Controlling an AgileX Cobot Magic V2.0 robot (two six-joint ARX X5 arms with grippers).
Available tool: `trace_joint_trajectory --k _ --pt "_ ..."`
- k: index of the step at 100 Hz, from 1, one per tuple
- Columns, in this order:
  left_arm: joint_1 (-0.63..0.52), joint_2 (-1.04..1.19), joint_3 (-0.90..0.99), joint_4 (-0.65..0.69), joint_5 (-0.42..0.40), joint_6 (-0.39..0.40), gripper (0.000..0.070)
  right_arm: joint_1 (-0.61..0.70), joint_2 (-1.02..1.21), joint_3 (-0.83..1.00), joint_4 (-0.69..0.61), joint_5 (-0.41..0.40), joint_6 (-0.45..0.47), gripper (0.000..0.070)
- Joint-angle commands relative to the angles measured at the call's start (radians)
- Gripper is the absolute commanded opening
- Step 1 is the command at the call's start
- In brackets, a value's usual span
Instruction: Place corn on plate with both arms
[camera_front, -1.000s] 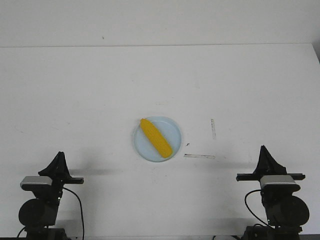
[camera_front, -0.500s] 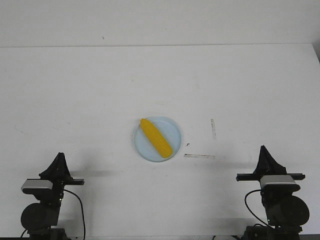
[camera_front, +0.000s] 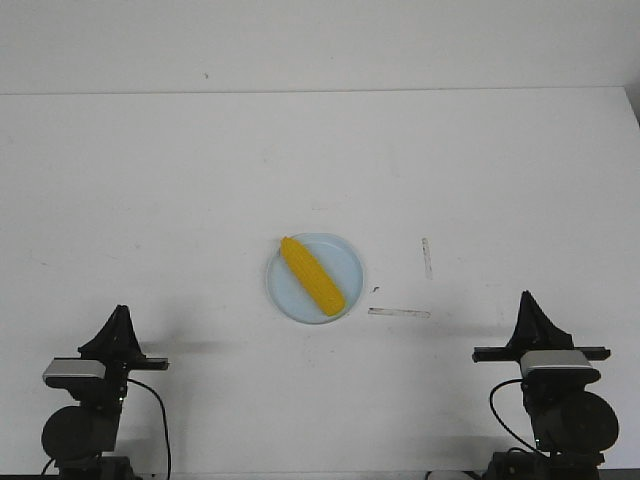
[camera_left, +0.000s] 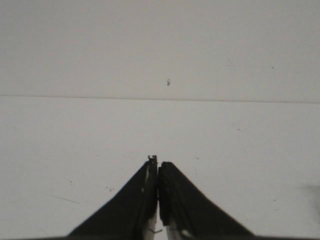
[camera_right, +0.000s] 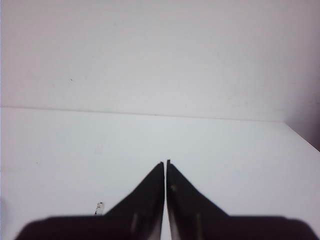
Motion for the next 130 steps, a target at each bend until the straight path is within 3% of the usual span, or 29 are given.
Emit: trace_joint_trajectory --k 1,73,110,130 --pt "-0.001 -0.002 -0.021 0.015 -0.003 0.001 0.0001 0.000 -0.001 0.007 0.011 0.000 -0.004 0.0008" --pt "-0.001 -0.002 -0.021 0.015 -0.003 0.001 0.0001 0.001 -0.010 -0.013 0.034 0.001 -0.004 0.0008" --pt "-0.001 -0.002 -0.021 0.015 -0.003 0.001 0.0001 0.001 -0.090 -0.235 0.236 0.000 -0.004 0.0008" --pt "-0.001 -0.002 -0.021 0.015 -0.003 0.001 0.0001 0.005 -0.158 -0.330 0.258 0.000 0.005 0.0009"
